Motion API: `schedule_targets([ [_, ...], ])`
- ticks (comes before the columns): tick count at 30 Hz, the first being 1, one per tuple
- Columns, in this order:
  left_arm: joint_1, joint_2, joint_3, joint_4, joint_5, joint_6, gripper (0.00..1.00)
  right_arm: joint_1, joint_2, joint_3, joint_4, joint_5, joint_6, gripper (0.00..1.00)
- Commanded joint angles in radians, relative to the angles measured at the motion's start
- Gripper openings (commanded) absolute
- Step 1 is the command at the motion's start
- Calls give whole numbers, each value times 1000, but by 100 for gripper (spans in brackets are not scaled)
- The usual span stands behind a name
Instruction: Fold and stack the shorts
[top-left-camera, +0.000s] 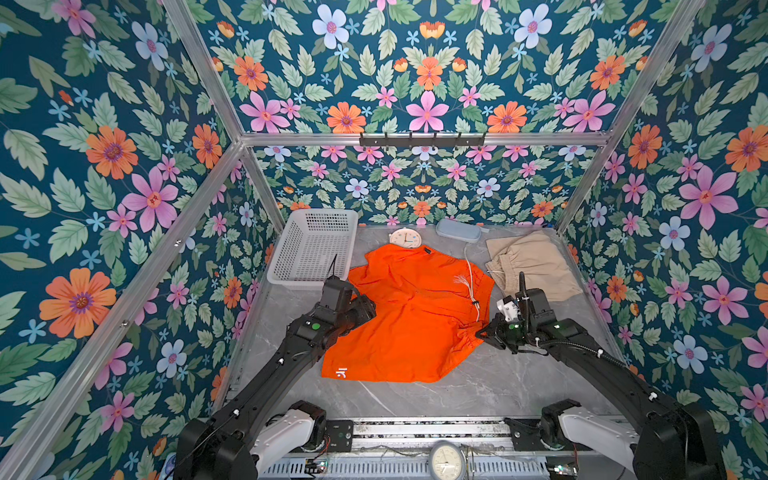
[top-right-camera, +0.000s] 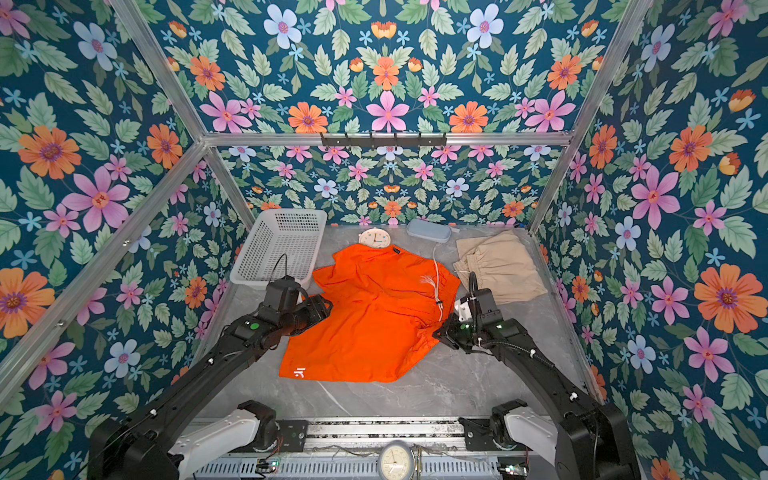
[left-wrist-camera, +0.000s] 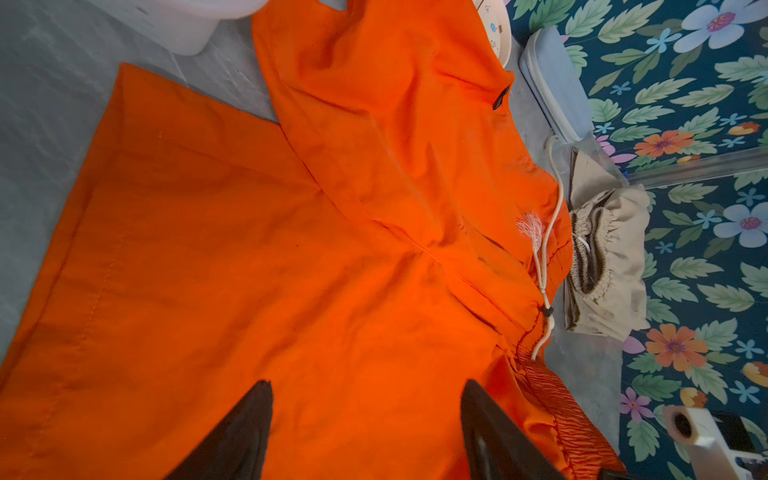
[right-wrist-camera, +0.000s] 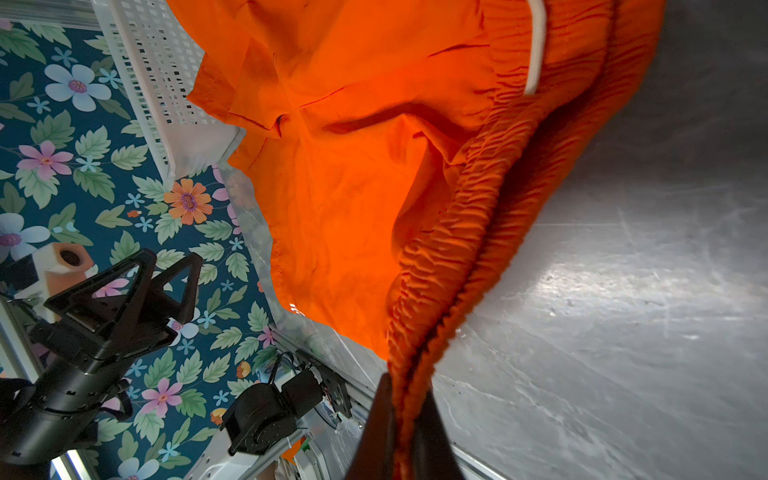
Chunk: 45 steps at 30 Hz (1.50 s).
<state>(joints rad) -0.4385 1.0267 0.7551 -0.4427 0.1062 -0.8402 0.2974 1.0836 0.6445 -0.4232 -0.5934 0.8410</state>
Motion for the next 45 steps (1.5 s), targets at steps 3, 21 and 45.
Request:
schedule_targets([
  [3, 4, -46, -20, -143, 24, -81, 76, 2, -1, 15, 10, 1, -15, 0],
  [21, 77, -251, -246, -368, 21, -278, 75, 20, -10, -11, 17, 29, -27, 0],
  [45, 171, -205, -297, -410, -18, -392, 54, 20, -8, -34, 30, 38, -31, 1],
])
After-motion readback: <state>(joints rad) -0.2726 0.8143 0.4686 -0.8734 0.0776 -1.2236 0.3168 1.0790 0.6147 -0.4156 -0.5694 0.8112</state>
